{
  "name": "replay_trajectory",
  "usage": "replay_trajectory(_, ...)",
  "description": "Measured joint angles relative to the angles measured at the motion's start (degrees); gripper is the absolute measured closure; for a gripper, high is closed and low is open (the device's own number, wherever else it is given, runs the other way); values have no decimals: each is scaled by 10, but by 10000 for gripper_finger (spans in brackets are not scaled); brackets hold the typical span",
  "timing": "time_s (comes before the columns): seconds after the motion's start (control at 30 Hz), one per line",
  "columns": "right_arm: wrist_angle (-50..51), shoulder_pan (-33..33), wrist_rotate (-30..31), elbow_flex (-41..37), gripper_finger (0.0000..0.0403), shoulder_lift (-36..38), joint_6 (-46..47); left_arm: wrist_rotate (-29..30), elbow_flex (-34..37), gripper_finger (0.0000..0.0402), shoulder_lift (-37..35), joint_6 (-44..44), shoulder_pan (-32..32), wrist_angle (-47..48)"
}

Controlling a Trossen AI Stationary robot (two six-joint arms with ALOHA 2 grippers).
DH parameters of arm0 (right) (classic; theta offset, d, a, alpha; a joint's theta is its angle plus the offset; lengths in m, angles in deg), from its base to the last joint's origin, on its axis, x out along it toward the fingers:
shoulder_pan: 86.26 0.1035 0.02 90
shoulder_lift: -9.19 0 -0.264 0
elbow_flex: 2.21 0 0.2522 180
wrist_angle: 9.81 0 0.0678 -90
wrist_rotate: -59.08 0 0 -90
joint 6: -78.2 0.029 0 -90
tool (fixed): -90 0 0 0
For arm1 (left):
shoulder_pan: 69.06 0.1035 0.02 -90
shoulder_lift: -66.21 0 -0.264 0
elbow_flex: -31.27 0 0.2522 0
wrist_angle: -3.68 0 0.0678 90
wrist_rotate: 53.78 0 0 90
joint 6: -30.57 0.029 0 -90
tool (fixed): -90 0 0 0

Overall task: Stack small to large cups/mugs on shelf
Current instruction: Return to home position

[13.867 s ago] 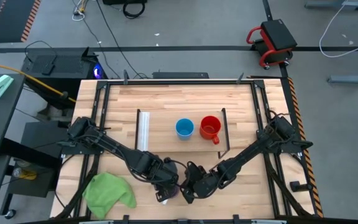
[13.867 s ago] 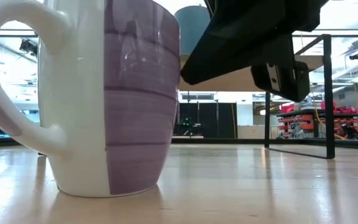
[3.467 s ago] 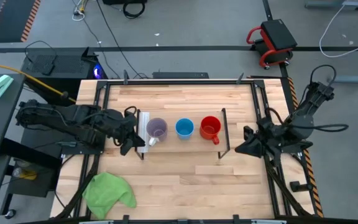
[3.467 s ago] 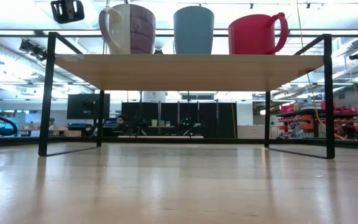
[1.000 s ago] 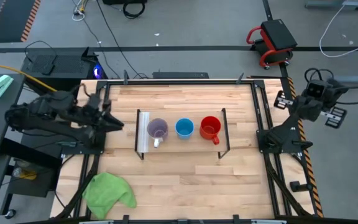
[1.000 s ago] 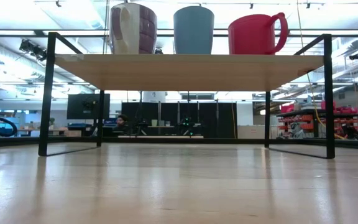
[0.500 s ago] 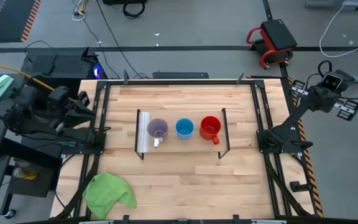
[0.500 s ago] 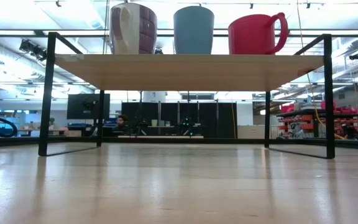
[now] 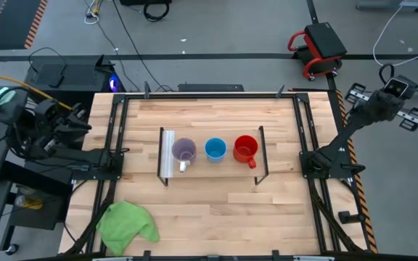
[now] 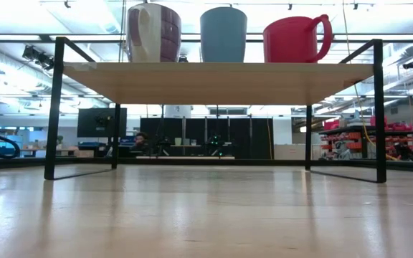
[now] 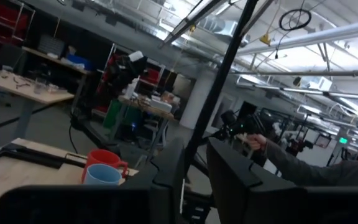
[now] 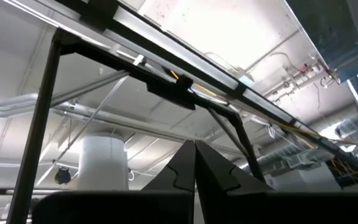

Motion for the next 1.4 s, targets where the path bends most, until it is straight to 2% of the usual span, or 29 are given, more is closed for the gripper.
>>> replay_trajectory(0.33,16,0,0,-2,388,42,-18,15,79,330,-101,-16,0,-11)
replay_trajectory(0.57,18,0,-1,-22,388,58,-18,26,102,322,-99,-5,0,-23)
replay_trajectory(0.67,-28,0,-4,-48,388,59,-18,26,109,323,-99,-12,0,-23)
replay_trajectory(0.8,-122,0,-27,-129,388,59,-16,25,140,327,-99,-20,0,-48)
replay_trajectory(1.0,-304,0,-57,-255,388,59,2,-4,209,324,-99,-16,0,-154)
replay_trajectory(1.23,-332,0,-33,-320,388,59,19,-13,297,320,-99,-46,0,-209)
replay_trajectory(1.4,-408,-1,-5,-384,388,59,39,-34,359,327,-99,-61,0,-294)
